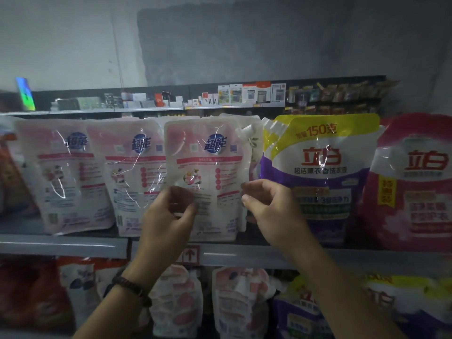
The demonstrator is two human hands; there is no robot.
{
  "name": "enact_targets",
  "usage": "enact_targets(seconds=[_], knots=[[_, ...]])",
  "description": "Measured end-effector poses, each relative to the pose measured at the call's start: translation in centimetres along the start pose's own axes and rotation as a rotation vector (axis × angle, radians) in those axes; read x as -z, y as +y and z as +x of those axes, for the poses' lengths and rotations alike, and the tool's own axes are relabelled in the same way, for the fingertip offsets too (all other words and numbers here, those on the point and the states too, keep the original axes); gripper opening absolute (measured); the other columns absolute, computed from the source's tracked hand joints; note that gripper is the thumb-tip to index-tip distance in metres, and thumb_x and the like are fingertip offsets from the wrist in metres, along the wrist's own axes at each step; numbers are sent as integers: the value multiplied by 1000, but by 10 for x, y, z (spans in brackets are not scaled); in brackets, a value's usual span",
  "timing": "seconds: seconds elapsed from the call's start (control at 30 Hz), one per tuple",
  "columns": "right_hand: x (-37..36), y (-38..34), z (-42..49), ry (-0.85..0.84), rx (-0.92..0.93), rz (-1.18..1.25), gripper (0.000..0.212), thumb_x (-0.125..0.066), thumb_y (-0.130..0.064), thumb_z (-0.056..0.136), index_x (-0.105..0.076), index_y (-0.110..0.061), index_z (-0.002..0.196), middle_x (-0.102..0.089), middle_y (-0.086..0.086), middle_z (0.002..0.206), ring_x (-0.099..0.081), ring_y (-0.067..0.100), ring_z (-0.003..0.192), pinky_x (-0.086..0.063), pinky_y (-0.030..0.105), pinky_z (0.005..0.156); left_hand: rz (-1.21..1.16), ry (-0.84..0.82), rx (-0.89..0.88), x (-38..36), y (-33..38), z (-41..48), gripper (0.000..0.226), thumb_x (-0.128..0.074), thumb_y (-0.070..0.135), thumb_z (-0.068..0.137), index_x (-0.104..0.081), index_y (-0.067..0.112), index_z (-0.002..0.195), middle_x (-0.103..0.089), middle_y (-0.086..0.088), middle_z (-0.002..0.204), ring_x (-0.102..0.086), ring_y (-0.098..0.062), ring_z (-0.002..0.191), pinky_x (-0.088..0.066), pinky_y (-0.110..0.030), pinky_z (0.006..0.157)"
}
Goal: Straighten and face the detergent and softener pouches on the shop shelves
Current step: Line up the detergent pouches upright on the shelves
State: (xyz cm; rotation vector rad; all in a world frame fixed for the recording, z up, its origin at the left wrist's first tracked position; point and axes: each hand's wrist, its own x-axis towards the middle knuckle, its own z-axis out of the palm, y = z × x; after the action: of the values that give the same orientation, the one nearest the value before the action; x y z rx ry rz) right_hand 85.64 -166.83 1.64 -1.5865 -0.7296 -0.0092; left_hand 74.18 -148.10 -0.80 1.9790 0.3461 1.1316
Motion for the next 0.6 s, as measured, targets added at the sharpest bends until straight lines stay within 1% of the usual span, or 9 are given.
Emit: enact_targets(seconds=[0.07,0.13,0.17,0.23,0.3,0.37,0.43,0.5,0.6], knots=[[-3,3,0,-11,-7,17,18,-72,-19,100,-75,-25,117,-78,-11,107,-73,6,104,-63,40,93,88,5,17,2,-4,0,25,-78,32,93,-64,27,113,-67,4,113,-67,-15,104,-59,-34,84],[-4,5,-2,-24,-4,25,17,-73,-20,99,-75,-27,115,-78,-13,106,-73,5,103,-64,40,93,194,-42,30,2,-8,-2,50,-77,49,88,-56,29,128,-56,2,127,-61,-16,114,-56,-35,94],[-5,5,-2,-29,3,18,18,-73,-21,100,-74,-27,116,-78,-13,107,-73,4,103,-63,39,93,215,-60,43,1,-9,-2,61,-76,56,86,-51,29,135,-53,1,131,-59,-18,119,-55,-39,100],[-8,5,-4,-34,14,-9,21,-73,-23,100,-73,-26,120,-76,-15,110,-71,1,105,-62,36,96,187,-72,81,2,-9,-3,83,-74,71,80,-45,29,145,-51,0,138,-59,-21,125,-54,-48,108],[-12,4,-7,-31,26,-18,23,-73,-24,100,-72,-27,123,-74,-17,112,-70,0,106,-62,33,96,138,-27,98,3,-11,-1,94,-69,83,74,-43,28,147,-55,0,137,-61,-21,125,-56,-51,106],[-16,1,-9,-36,32,-26,26,-73,-24,100,-71,-27,126,-73,-18,114,-69,-2,107,-61,30,96,118,17,91,4,-13,2,91,-69,82,73,-46,29,143,-61,3,132,-64,-19,122,-58,-50,103],[-19,0,-9,-20,34,-39,30,-73,-25,99,-70,-26,129,-72,-19,116,-68,-2,108,-59,27,96,112,24,74,6,-14,5,82,-70,74,76,-48,30,142,-63,4,129,-64,-19,120,-58,-50,102],[-23,0,-9,5,37,-53,31,-73,-25,99,-69,-27,130,-72,-19,117,-68,-2,109,-58,25,95,110,16,64,6,-15,7,77,-74,62,84,-47,28,148,-62,3,131,-63,-19,121,-58,-48,103],[-32,0,-10,55,32,-65,27,-74,-25,98,-70,-30,124,-73,-19,114,-69,-2,108,-59,26,95,99,15,54,9,-19,11,65,-77,54,89,-52,27,143,-66,5,126,-65,-16,115,-59,-47,99]])
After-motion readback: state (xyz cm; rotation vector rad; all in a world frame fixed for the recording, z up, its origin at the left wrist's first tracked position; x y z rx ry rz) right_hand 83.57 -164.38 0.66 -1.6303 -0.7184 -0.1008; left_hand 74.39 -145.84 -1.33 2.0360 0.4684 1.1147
